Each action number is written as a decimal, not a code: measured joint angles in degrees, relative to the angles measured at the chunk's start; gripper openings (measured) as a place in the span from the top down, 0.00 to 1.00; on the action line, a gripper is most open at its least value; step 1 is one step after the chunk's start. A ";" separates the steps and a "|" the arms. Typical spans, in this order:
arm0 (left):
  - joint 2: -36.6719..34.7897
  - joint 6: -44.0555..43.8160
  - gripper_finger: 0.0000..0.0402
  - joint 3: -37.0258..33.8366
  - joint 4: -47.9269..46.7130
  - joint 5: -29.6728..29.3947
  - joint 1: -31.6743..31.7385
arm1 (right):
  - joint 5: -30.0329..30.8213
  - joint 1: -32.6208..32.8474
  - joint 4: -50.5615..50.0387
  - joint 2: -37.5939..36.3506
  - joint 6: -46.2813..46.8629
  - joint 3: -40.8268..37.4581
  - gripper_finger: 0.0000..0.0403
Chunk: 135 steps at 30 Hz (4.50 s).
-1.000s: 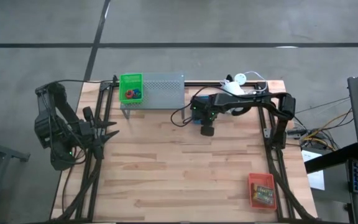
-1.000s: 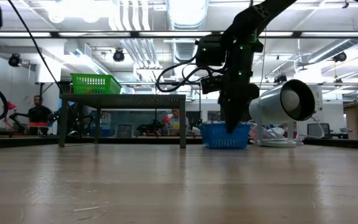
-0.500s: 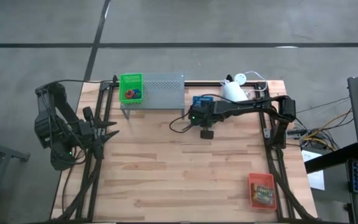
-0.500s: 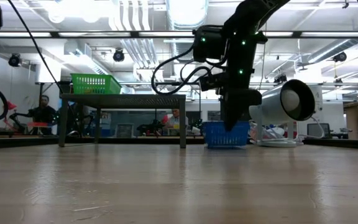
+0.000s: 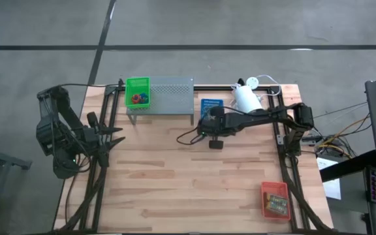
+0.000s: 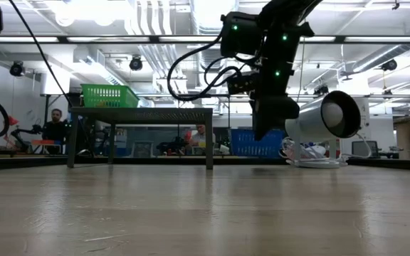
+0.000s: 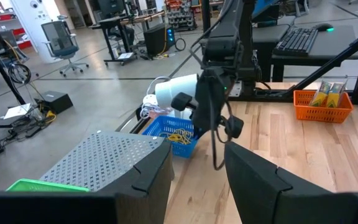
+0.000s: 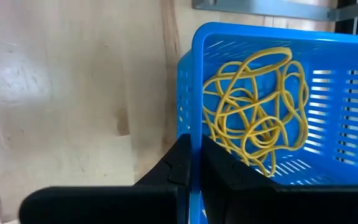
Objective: Pick & Place Office Desk Supplies
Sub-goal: Put the blue bin on the shelf
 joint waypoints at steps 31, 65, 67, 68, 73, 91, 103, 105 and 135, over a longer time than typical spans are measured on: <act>-0.02 -0.01 0.62 0.00 0.00 0.01 0.00 | 0.90 2.39 -14.28 -8.98 -10.25 24.96 0.97; 0.00 -0.02 0.62 0.02 0.00 0.45 0.00 | -15.59 -7.38 -22.72 16.64 -21.05 59.96 0.97; 0.00 -0.02 0.62 0.02 0.01 0.45 0.00 | -15.54 -7.96 -22.44 17.24 -20.89 59.79 0.97; 0.00 -0.02 0.62 0.02 0.00 0.45 0.00 | -15.51 -8.23 -22.52 17.55 -20.73 59.74 0.97; 0.00 -0.02 0.62 0.02 0.01 0.44 0.00 | -15.54 -9.22 -22.68 18.91 -20.35 59.52 0.97; -0.02 -0.02 0.62 0.02 0.00 0.45 0.00 | -15.94 -10.99 -22.50 20.09 -18.58 56.24 0.97; -0.02 -0.02 0.62 0.02 0.00 0.45 0.00 | -15.58 -11.27 -20.20 20.04 -19.38 54.14 0.97; -0.02 -0.02 0.62 0.02 0.01 0.45 0.00 | -15.85 -11.27 -20.18 20.04 -19.41 54.16 0.97; 0.00 -0.02 0.62 0.02 0.01 0.45 0.00 | -18.23 -10.04 -21.18 19.07 -17.91 57.95 0.78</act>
